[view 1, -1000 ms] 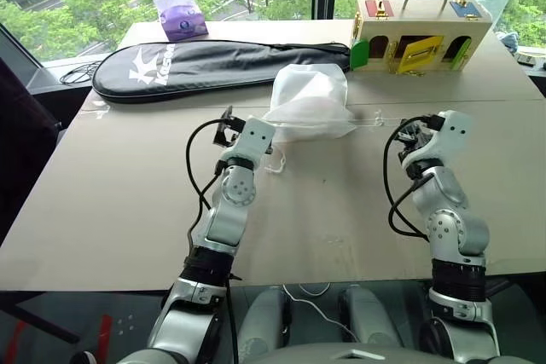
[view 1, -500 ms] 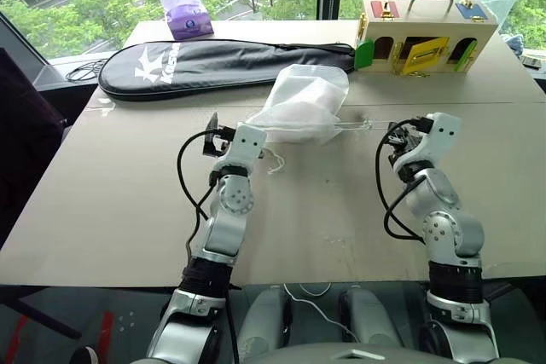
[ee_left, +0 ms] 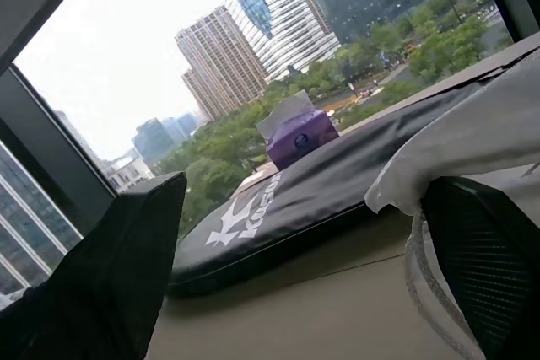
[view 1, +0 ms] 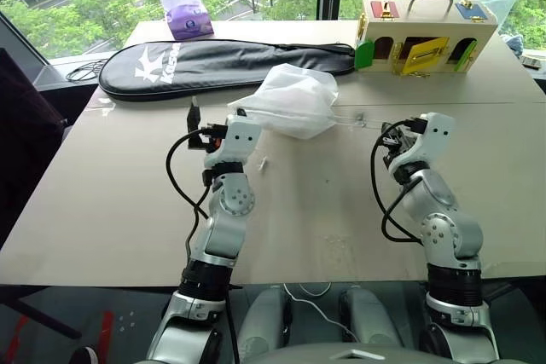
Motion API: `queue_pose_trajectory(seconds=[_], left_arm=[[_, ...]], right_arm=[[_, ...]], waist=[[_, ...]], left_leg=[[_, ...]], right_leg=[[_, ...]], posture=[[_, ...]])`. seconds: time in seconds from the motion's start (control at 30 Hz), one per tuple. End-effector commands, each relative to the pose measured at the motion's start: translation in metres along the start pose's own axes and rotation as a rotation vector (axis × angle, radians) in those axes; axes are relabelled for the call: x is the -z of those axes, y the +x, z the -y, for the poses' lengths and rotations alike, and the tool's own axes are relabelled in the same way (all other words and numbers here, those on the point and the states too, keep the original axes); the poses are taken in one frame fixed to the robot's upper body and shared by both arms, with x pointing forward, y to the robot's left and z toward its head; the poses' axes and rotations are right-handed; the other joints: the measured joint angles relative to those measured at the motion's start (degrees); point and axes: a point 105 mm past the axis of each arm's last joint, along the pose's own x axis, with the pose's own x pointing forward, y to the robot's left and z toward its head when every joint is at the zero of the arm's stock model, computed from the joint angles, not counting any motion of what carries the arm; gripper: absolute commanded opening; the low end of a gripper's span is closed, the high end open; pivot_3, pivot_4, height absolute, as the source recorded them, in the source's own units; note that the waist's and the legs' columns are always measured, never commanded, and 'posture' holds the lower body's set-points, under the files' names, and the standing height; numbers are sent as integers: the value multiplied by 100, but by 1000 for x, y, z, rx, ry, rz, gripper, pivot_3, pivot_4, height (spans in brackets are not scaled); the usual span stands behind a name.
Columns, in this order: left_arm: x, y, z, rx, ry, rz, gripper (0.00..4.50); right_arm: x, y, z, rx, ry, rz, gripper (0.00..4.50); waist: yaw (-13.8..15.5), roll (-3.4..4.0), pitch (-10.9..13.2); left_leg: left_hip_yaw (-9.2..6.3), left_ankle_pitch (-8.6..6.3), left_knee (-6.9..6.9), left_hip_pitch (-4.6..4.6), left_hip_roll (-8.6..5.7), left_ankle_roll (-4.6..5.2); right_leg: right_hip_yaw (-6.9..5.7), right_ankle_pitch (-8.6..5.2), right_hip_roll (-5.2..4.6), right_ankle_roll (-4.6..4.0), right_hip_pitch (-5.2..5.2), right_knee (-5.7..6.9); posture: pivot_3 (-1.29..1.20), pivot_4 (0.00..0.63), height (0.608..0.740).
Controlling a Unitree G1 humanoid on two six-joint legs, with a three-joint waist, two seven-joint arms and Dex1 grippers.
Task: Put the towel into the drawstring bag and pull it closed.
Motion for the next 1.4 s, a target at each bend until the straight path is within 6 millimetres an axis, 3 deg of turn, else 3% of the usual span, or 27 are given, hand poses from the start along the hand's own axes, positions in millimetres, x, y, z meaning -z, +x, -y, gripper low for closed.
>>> queue_pose_trajectory(seconds=[0.03, 0.13, 0.2, 0.27, 0.37, 0.47, 0.63, 0.7, 0.87, 1.1, 1.4], left_arm=[[7, 14, -60, -238, 49, -1, 4436], [0, 15, -54, -198, 18, 24, 4436], [-3, 16, -50, -185, 6, 30, 4436], [-2, 16, -49, -176, -5, 29, 4436], [0, 17, -45, -151, -24, 24, 4436], [2, 17, -42, -120, -38, 27, 4436], [5, 15, -33, -53, -67, 26, 4500], [4, 14, -28, -19, -74, 35, 4500], [2, 14, -25, 13, -76, 47, 4500], [-2, 15, -25, 34, -100, 64, 4500], [-22, 15, -12, 142, -218, 96, 4500]], right_arm=[[-29, -6, 30, 104, -63, 105, 0], [-33, -5, -2, -81, -92, 113, 0], [-22, -13, -37, -319, -195, 47, 0], [-9, -23, -52, -465, -287, -20, 0], [14, -44, -61, -660, -429, -154, 0], [21, -53, -57, -733, -511, -221, 0], [16, -48, -49, -690, -563, -214, 2460], [11, -46, -54, -690, -555, -185, 3221], [-10, -28, -78, -654, -562, -28, 3221], [10, 0, -103, -644, -746, 46, 3221], [14, 1, -146, -783, -697, 109, 3221]], waist=[[1, 0, 0], [-2, 0, 0], [-7, 0, 1], [-6, -2, 0], [13, -10, 0], [16, -17, 3], [15, -40, 7], [14, -42, 7], [5, -43, 8], [22, -52, 4], [7, -52, 4]], left_leg=[[0, 0, 0, 0, 0, 0], [1, 0, 1, -1, -1, 0], [2, 0, 1, -1, -1, 0], [-1, 0, 1, 0, -1, 0], [-6, 0, 2, -1, -1, 0], [-8, 0, 9, -5, -2, 0], [-11, 0, 20, -5, -1, 0], [-12, 0, 20, -5, 0, 0], [-11, 0, 22, -5, -1, -1], [-12, 1, 26, -5, -4, -4], [-14, 3, 26, -5, -3, -7]], right_leg=[[0, 0, 0, 0, 0, 0], [0, 0, -1, 0, 0, -1], [0, 0, 0, 0, 0, -2], [-4, 0, 0, 0, 0, -3], [-10, 0, 0, 0, 3, -6], [-11, 0, -2, 0, 5, -8], [-11, 0, -2, 0, 7, 0], [-11, 0, -2, 0, 6, 3], [-10, 0, -2, 0, 5, 5], [-12, 1, -4, -1, 5, 7], [-13, 2, -3, -2, 3, 10]], posture=[[0, 150, 740], [0, 150, 740], [0, 150, 740], [0, 150, 740], [0, 150, 740], [0, 150, 740], [0, 150, 740], [0, 150, 740], [0, 150, 740], [0, 150, 740], [0, 150, 740]])
